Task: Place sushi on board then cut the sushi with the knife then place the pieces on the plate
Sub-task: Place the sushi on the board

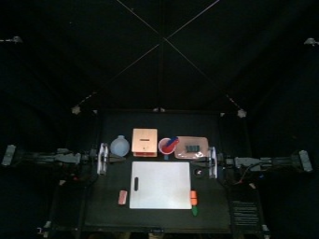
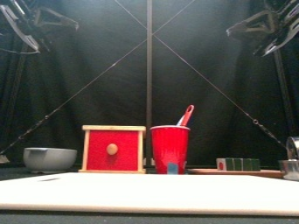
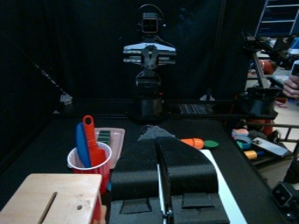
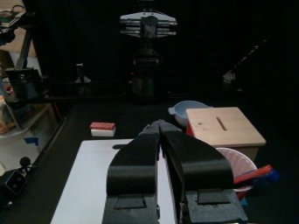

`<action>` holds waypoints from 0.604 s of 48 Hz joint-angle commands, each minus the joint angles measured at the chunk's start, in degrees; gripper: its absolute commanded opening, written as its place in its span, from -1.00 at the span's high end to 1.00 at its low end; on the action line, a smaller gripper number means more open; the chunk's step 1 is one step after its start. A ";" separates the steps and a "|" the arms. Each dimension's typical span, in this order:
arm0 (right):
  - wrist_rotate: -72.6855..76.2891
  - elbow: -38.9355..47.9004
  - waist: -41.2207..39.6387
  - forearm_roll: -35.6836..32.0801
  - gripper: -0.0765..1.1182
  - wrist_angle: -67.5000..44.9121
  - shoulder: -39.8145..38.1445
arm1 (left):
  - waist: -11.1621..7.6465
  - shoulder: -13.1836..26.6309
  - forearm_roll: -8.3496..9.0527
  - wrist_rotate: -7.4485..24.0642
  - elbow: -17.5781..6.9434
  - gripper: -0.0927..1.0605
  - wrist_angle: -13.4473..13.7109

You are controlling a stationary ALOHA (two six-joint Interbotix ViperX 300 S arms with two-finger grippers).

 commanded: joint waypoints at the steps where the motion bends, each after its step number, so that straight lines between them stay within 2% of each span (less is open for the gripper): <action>1: 0.53 0.35 -0.26 0.62 0.87 0.35 1.58 | 0.00 3.69 -0.18 -0.09 -0.35 0.92 -0.70; 7: 1.76 1.23 -2.11 3.16 0.83 3.25 3.96 | -0.35 8.53 -0.26 0.00 -0.70 0.85 -0.79; 14: 1.93 0.35 -6.86 6.50 0.76 11.07 8.26 | -0.44 16.17 -0.18 0.26 -1.85 0.85 -1.41; 18: 1.85 -1.23 -10.90 6.77 0.65 17.49 10.90 | -0.44 20.04 -0.18 0.26 -2.64 0.84 -2.11; 23: 1.67 -3.34 -15.03 5.36 0.42 24.87 13.54 | -0.44 23.55 -0.09 0.35 -3.43 0.84 -3.25; 29: 1.49 -5.80 -18.46 1.23 -0.02 32.52 16.35 | -0.44 26.37 -0.09 0.35 -4.04 0.84 -3.87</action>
